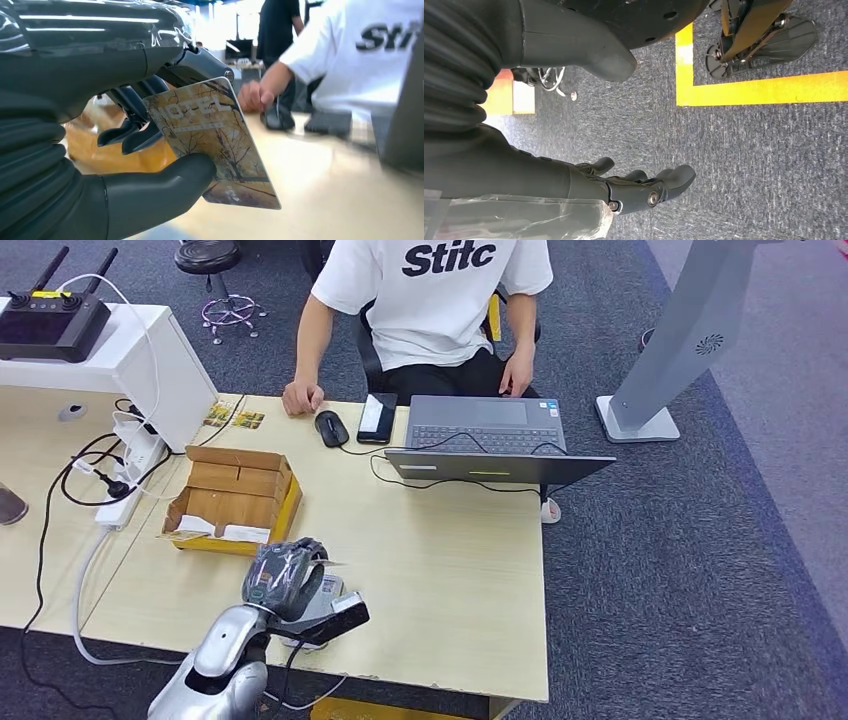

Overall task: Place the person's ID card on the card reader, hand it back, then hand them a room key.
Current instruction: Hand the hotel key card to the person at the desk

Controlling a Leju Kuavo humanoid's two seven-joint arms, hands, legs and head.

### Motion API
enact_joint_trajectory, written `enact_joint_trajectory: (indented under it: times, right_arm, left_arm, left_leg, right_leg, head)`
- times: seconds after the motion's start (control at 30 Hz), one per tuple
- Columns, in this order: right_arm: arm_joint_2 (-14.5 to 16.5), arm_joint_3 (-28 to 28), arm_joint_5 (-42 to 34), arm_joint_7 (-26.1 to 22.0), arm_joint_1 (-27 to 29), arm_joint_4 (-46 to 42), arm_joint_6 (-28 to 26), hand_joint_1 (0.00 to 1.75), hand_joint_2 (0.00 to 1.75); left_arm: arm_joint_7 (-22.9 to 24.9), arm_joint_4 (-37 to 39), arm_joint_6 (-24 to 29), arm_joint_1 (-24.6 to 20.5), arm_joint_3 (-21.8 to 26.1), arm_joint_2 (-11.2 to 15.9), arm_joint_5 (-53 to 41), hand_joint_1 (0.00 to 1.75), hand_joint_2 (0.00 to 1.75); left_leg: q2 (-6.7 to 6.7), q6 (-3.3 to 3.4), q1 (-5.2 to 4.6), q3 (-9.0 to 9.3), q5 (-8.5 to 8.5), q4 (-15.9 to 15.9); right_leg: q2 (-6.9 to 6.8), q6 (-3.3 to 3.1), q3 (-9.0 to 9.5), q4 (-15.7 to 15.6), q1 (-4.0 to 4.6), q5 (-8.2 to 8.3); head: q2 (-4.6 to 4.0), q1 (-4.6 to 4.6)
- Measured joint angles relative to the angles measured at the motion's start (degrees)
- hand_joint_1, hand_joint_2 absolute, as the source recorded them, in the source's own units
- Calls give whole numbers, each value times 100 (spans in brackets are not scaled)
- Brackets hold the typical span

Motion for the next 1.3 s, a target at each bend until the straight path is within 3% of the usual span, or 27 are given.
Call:
enact_joint_trajectory:
  times: [0.23, 0.43, 0.63, 0.9, 0.93, 0.97, 1.07, 1.1, 1.3]
  right_arm:
    - [0, 0, 77, -43, 18, 1, 7, 0, 175]
    - [0, 6, 221, 28, 15, 1, 38, 0, 175]
    - [-10, 44, 385, 92, -6, 1, 120, 0, 175]
    - [-19, 126, 495, 162, -27, 1, 120, 0, 175]
    - [-21, 137, 503, 173, -28, 1, 119, 0, 175]
    - [-24, 145, 510, 181, -30, 1, 119, 0, 175]
    - [-32, 153, 513, 199, -34, 1, 115, 0, 175]
    - [-34, 153, 513, 206, -34, 1, 114, 0, 175]
    - [-44, 153, 515, 234, -36, 1, 116, 0, 175]
  left_arm:
    - [-93, -950, -113, -625, 472, 371, 294, 175, 175]
    - [-73, -1180, -126, -1056, 662, 766, -103, 175, 175]
    - [59, -827, 32, -1490, 720, 961, -670, 175, 175]
    - [61, 130, 345, -1783, 714, 879, -1234, 175, 175]
    - [60, 227, 366, -1809, 710, 845, -1256, 169, 175]
    - [61, 316, 378, -1835, 705, 809, -1276, 152, 175]
    - [90, 472, 398, -1877, 697, 722, -1302, 26, 175]
    - [112, 498, 416, -1883, 697, 699, -1304, 0, 175]
    - [320, 581, 580, -1900, 696, 586, -1293, 0, 175]
  left_leg:
    - [-4, 0, 0, -2, 4, 0]
    - [-4, -2, 0, -2, 6, 0]
    - [-4, 0, 0, -2, 8, 0]
    - [4, 1, -1, 1, 8, 0]
    - [4, 1, -1, 0, 8, 1]
    - [5, 1, -1, 0, 8, 1]
    - [12, 1, -2, -1, 7, 1]
    - [14, 1, -2, -2, 6, 1]
    - [13, 1, -1, -5, 4, 1]
  right_leg:
    - [-2, -2, 1, 2, 1, 2]
    - [-3, -2, 1, 3, 1, 2]
    - [-4, -2, 2, 3, 0, 2]
    - [5, -2, -2, 2, -1, 3]
    - [6, -2, -2, 2, -1, 3]
    - [7, -2, -2, 2, -1, 3]
    - [18, -1, -6, 2, -1, 3]
    - [20, -1, -7, 2, -1, 3]
    - [19, -1, -10, 1, -1, 3]
  head:
    - [0, 2]
    - [0, 0]
    - [0, 1]
    - [0, 0]
    - [0, 1]
    - [0, 0]
    - [0, 1]
    - [0, 1]
    - [0, 0]
